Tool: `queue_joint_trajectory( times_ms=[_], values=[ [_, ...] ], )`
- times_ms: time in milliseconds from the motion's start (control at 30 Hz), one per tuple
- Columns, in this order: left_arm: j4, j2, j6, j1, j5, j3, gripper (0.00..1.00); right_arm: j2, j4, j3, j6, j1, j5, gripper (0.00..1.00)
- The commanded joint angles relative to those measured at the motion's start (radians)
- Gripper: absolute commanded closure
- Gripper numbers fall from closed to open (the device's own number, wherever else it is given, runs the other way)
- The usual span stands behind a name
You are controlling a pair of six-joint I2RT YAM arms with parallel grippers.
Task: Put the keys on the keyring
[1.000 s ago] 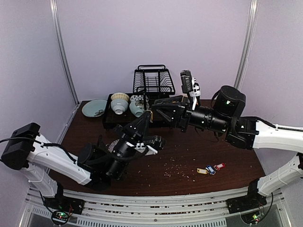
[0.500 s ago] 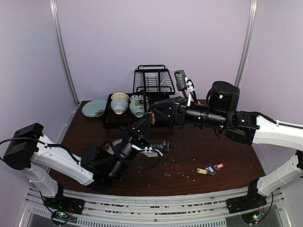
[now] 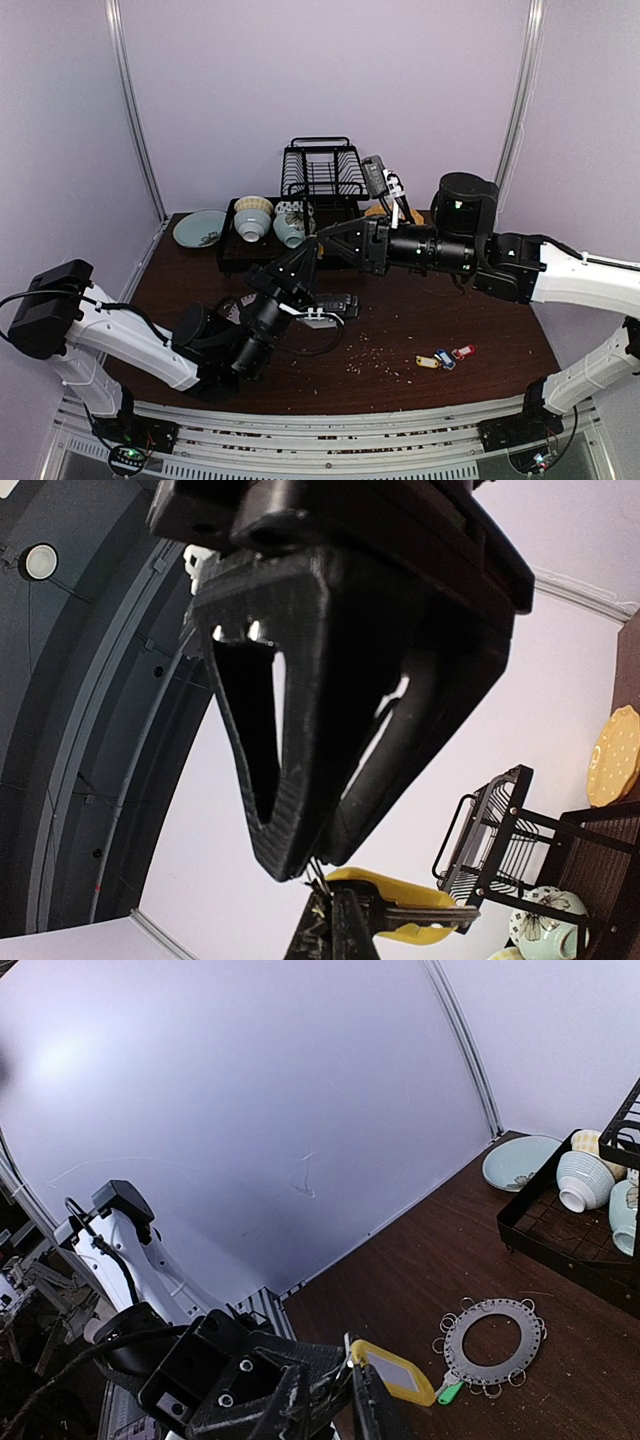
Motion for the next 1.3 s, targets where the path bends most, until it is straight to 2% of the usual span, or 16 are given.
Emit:
queue_joint_trajectory(
  times_ms=[0, 233, 433, 633, 867, 1133, 1267],
  values=[
    [0.297, 0.008, 0.013, 0.006, -0.011, 0.031, 1.00, 0.024, 0.028, 0.028, 0.028, -0.005, -0.067, 0.84],
    [0.298, 0.015, 0.020, 0.006, -0.011, 0.028, 1.00, 0.036, 0.032, 0.029, 0.033, -0.005, -0.074, 0.82],
    [0.297, 0.016, 0.017, 0.006, -0.011, 0.023, 1.00, 0.008, 0.056, 0.011, 0.017, -0.005, -0.010, 0.86],
    [0.297, 0.020, 0.012, 0.006, -0.016, 0.023, 1.00, 0.011, 0.063, 0.005, 0.015, -0.005, -0.020, 0.92],
    [0.297, 0.018, 0.013, 0.006, -0.018, 0.021, 1.00, 0.011, 0.060, 0.006, 0.016, -0.006, -0.022, 0.83],
    [0.298, 0.020, 0.015, 0.006, -0.017, 0.020, 1.00, 0.006, 0.059, 0.001, 0.014, -0.006, -0.003, 1.00],
    [0.298, 0.021, 0.011, 0.006, -0.018, 0.021, 1.00, 0.011, 0.056, 0.003, 0.006, -0.007, -0.013, 1.00]
  ],
)
